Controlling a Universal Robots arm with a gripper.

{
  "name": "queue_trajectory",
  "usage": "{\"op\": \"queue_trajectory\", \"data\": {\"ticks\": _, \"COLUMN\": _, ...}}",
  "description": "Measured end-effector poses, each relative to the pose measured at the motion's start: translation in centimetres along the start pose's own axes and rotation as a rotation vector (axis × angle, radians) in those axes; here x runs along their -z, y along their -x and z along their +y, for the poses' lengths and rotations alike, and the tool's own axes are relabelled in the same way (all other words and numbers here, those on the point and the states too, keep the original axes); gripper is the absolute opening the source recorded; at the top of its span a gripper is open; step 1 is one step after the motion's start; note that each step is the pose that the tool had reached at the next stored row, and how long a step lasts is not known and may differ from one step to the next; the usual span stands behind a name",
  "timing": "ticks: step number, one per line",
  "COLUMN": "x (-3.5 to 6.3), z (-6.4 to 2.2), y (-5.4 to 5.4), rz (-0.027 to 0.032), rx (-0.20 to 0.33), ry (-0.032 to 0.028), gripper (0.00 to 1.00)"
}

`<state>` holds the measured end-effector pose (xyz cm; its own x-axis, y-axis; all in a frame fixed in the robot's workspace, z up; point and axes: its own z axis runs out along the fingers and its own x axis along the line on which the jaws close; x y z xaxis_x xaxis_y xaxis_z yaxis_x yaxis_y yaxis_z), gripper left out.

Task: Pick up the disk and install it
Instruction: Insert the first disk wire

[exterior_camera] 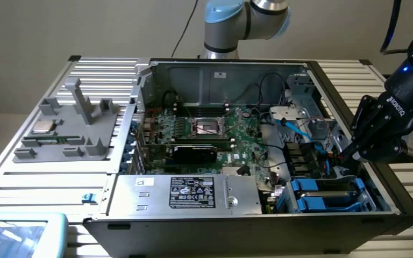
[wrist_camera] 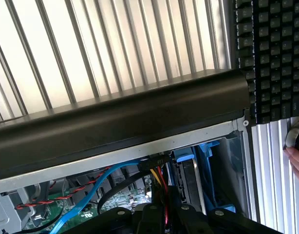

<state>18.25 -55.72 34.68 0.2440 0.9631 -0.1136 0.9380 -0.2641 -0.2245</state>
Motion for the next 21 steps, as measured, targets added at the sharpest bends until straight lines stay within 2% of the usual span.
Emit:
{"op": "queue_trajectory", "data": {"ticks": 15, "x": 0.01, "z": -0.14, "y": 0.02, "rz": 0.0, "rx": 0.0, "ry": 0.0003, "gripper": 0.15}}
{"op": "queue_trajectory", "data": {"ticks": 19, "x": 0.51, "z": -0.58, "y": 0.15, "rz": -0.0008, "rx": -0.001, "ry": 0.0049, "gripper": 0.15}}
{"op": "queue_trajectory", "data": {"ticks": 21, "x": 0.65, "z": -0.85, "y": 0.21, "rz": -0.0061, "rx": -0.003, "ry": 0.0107, "gripper": 0.15}}
